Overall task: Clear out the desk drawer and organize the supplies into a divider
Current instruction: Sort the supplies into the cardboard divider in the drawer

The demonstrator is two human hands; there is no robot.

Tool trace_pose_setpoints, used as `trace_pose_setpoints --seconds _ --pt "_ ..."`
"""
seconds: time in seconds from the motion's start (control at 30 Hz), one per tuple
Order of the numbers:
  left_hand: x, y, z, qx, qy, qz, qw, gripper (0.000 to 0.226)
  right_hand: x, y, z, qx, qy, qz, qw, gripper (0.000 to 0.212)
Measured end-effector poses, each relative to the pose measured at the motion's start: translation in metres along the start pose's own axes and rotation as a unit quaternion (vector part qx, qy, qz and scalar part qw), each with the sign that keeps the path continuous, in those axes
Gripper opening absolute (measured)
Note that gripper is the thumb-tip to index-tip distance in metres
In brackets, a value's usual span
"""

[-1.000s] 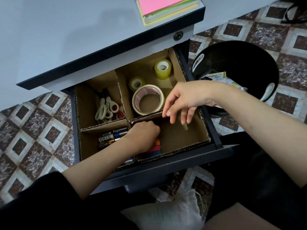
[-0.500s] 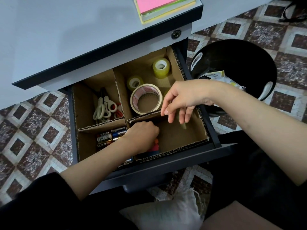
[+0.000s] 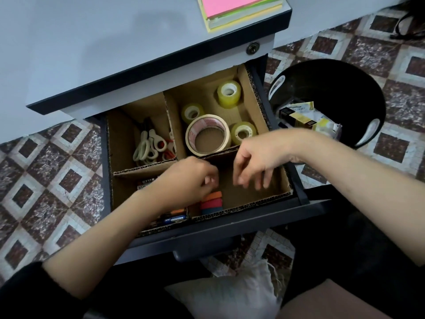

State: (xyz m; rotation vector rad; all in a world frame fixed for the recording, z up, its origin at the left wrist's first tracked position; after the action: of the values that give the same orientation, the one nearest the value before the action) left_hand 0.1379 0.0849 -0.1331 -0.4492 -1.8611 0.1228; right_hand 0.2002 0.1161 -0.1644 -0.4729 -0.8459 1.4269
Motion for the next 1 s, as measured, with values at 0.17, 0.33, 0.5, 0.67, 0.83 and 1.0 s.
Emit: trace_pose_setpoints --seconds 0.17,0.33,0.5,0.67,0.83,1.0 --pt "0.063 -0.041 0.036 0.022 -0.077 -0.280 0.957 0.020 -0.015 0.029 -0.002 -0.020 -0.046 -0.080 0.996 0.015" --pt "0.060 -0.044 0.087 0.151 -0.106 -0.342 0.922 0.024 -0.028 0.049 -0.007 -0.072 -0.087 -0.119 0.986 0.016" --pt "0.044 -0.036 0.102 0.196 -0.098 -0.326 0.920 0.045 -0.034 0.058 -0.023 -0.128 -0.019 -0.105 0.986 0.018" --pt "0.042 -0.033 0.099 0.188 -0.072 -0.317 0.927 0.048 -0.035 0.061 -0.021 -0.129 -0.038 -0.109 0.985 0.034" --pt "0.039 -0.029 0.100 0.194 -0.042 -0.302 0.932 0.047 -0.034 0.063 -0.022 -0.132 -0.044 -0.126 0.982 0.033" --pt "0.038 -0.027 0.099 0.205 -0.021 -0.287 0.935 0.041 -0.032 0.062 -0.023 -0.129 -0.039 -0.138 0.981 0.035"
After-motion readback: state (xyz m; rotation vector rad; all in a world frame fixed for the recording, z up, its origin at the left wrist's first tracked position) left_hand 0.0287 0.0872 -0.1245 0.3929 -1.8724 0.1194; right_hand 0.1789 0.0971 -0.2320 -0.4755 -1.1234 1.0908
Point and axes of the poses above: each hand's wrist, its own y-axis towards the middle knuckle, its own x-axis out of the back of the hand, z = x × y, the point moved 10 cm from there along y, towards the middle knuckle, and after that the axes turned 2 degrees about -z, right-handed, at the moved point
